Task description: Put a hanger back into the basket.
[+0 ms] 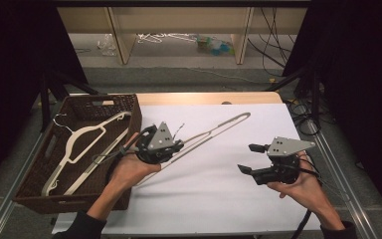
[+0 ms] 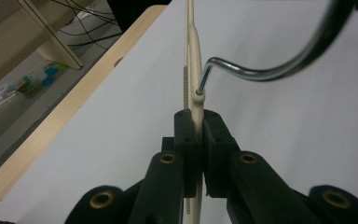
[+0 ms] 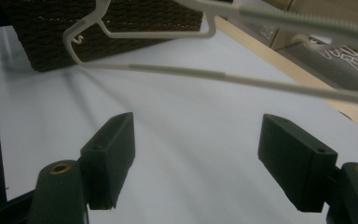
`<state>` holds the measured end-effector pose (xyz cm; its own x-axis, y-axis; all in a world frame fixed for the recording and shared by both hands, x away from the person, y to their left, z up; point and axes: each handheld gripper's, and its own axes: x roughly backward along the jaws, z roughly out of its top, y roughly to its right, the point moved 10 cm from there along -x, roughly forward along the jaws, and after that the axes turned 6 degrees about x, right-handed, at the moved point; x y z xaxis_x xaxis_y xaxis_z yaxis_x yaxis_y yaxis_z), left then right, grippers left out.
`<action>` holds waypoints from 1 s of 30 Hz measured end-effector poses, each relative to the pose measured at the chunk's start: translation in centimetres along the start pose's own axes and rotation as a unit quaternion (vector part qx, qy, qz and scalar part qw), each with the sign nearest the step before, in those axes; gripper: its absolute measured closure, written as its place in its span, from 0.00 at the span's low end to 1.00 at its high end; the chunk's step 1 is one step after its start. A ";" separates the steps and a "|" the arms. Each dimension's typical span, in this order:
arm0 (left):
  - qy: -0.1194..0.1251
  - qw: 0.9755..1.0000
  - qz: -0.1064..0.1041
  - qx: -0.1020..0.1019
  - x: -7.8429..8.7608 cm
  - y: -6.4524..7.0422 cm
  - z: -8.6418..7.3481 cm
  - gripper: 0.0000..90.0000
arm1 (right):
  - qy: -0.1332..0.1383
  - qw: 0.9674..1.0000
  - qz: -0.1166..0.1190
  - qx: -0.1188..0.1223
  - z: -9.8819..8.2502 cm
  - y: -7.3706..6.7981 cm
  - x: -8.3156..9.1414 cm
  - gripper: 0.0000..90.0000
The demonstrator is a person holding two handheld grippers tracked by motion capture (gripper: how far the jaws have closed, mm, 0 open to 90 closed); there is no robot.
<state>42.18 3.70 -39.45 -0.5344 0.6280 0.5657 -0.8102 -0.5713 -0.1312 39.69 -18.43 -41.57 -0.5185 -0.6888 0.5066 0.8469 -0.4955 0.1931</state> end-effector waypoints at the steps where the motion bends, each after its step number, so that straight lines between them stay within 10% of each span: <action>1: 0.003 1.000 -0.005 0.016 0.3 -0.3 0.1 0.95 | -0.001 1.000 0.002 -0.001 -0.1 -0.1 -0.1 0.31; 13: 0.059 0.993 -0.027 0.102 4.5 -2.9 2.4 0.95 | -0.016 1.000 0.011 -0.009 -2.1 -1.3 -1.4 0.25; 22: 0.127 0.976 -0.039 0.175 10.1 -5.9 5.0 0.95 | -0.021 0.999 0.015 -0.018 -3.4 -1.9 -2.1 0.25; 30: 0.165 0.968 -0.016 0.188 15.7 -8.7 6.4 0.95 | -0.030 0.999 0.022 -0.022 -3.9 -2.0 -2.0 0.25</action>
<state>42.37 15.10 -24.23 -0.6083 0.7482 0.2649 -0.7162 -0.6612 0.2232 38.55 -18.11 -46.27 -0.4721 -0.6779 0.5636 0.8618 -0.4896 0.1329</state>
